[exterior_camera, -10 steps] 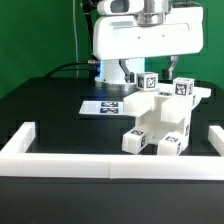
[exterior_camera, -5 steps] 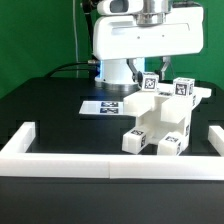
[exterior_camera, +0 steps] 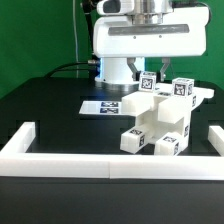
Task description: Assemble chair
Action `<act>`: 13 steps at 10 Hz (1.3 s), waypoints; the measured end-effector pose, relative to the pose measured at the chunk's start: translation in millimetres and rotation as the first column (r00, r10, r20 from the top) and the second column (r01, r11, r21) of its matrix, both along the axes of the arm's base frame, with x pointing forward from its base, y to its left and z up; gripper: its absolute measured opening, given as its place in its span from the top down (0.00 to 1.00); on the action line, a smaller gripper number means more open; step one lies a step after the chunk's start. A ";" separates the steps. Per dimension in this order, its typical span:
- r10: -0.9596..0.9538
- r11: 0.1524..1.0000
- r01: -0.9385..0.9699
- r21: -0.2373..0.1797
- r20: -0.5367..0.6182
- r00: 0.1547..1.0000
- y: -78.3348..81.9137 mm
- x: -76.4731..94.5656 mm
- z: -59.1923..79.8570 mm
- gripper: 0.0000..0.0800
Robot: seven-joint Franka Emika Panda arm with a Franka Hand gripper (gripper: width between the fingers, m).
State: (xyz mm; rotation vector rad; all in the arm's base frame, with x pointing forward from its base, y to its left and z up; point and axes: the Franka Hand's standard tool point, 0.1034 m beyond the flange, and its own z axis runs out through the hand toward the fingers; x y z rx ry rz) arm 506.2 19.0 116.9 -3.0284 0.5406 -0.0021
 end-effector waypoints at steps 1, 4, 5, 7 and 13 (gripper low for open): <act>-0.109 0.994 0.109 0.001 -0.007 0.994 0.5 0.1 0.0 0.64; -0.361 0.932 0.361 0.011 -0.024 0.932 0.8 0.3 0.1 0.64; -0.477 0.878 0.478 0.010 -0.034 0.878 1.1 0.4 0.0 0.64; -0.594 0.804 0.595 0.008 -0.042 0.803 2.7 0.9 0.1 0.64; -0.309 0.951 0.309 0.011 -0.017 0.951 4.6 0.5 2.2 0.20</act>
Offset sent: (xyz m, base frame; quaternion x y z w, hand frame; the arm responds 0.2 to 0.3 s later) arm -0.0042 0.0000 -0.0060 0.0096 -0.0101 0.2526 0.9675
